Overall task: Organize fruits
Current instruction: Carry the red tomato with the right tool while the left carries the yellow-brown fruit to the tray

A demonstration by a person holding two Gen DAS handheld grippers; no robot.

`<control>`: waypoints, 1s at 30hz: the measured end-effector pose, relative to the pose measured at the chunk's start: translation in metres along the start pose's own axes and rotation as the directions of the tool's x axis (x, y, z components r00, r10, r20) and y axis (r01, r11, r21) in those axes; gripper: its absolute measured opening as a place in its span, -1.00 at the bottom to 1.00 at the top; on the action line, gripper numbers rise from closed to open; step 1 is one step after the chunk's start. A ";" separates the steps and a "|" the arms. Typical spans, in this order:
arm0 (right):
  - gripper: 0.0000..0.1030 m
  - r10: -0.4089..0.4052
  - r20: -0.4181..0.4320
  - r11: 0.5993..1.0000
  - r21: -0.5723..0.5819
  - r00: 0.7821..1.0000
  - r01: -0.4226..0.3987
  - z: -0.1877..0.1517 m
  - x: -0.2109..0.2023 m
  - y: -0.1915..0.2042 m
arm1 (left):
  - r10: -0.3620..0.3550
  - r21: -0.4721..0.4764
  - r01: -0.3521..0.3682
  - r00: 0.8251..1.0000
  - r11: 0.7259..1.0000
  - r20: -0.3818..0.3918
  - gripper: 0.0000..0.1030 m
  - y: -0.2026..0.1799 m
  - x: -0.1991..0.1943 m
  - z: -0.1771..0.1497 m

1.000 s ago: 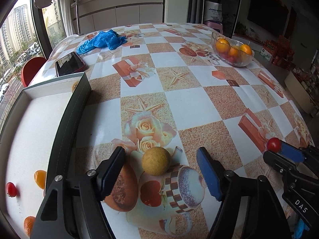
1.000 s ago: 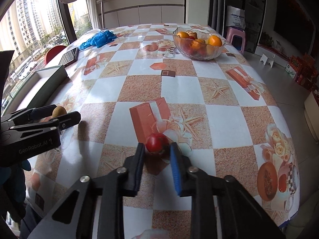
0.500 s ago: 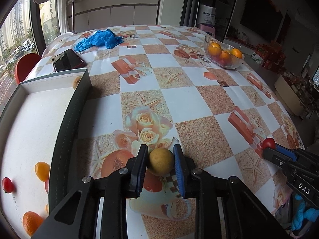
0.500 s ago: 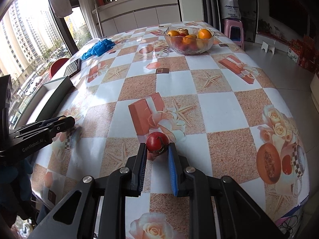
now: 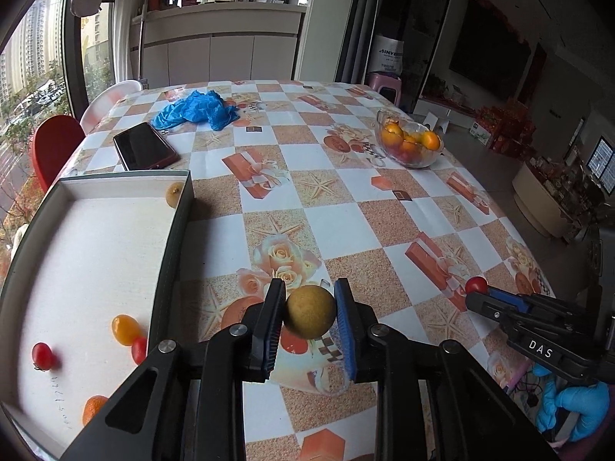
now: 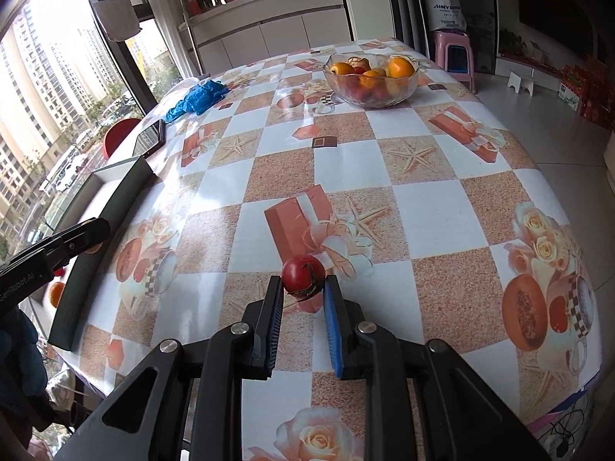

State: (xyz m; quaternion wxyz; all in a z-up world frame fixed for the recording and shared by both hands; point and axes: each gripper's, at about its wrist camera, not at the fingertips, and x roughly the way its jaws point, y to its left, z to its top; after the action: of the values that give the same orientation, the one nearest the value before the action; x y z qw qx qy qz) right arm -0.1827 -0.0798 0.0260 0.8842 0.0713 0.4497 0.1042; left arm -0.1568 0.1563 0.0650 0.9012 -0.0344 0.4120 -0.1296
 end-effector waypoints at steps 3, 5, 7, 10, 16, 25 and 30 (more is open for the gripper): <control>-0.55 0.011 0.001 1.000 -0.014 1.000 -0.011 0.003 -0.001 0.008 | -0.002 -0.009 0.003 1.000 1.000 0.010 -0.46 0.006 -0.008 -0.001; -0.55 0.017 0.003 0.999 -0.031 1.000 -0.017 0.007 -0.002 0.015 | 0.000 -0.015 0.000 1.000 1.000 0.016 -0.46 0.010 -0.013 -0.001; -0.55 0.025 0.003 0.999 -0.047 1.000 -0.025 0.010 -0.003 0.024 | 0.003 -0.025 -0.003 1.000 1.000 0.021 -0.46 0.016 -0.018 -0.001; -0.55 0.053 -0.004 0.997 -0.061 0.999 -0.053 0.019 -0.003 0.037 | 0.009 -0.042 -0.007 0.999 0.999 0.037 -0.46 0.026 -0.026 0.001; -0.55 0.093 -0.011 0.986 -0.136 0.996 -0.094 0.034 0.002 0.078 | 0.044 -0.082 -0.039 0.997 0.996 0.069 -0.46 0.053 -0.042 0.005; -0.55 0.186 -0.063 0.947 -0.256 0.980 -0.196 0.052 0.016 0.159 | 0.149 -0.146 -0.136 0.986 0.980 0.081 -0.46 0.106 -0.055 0.001; -0.55 0.233 -0.103 0.917 -0.306 0.967 -0.254 0.060 0.029 0.204 | 0.200 -0.178 -0.184 0.977 0.967 0.077 -0.46 0.135 -0.058 -0.003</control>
State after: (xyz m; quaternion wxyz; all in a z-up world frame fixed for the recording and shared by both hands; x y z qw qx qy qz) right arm -0.1419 0.1226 0.0839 0.8492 -0.0197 0.4431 0.2865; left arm -0.1677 0.3020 0.0834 0.9217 -0.0771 0.3800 -0.0045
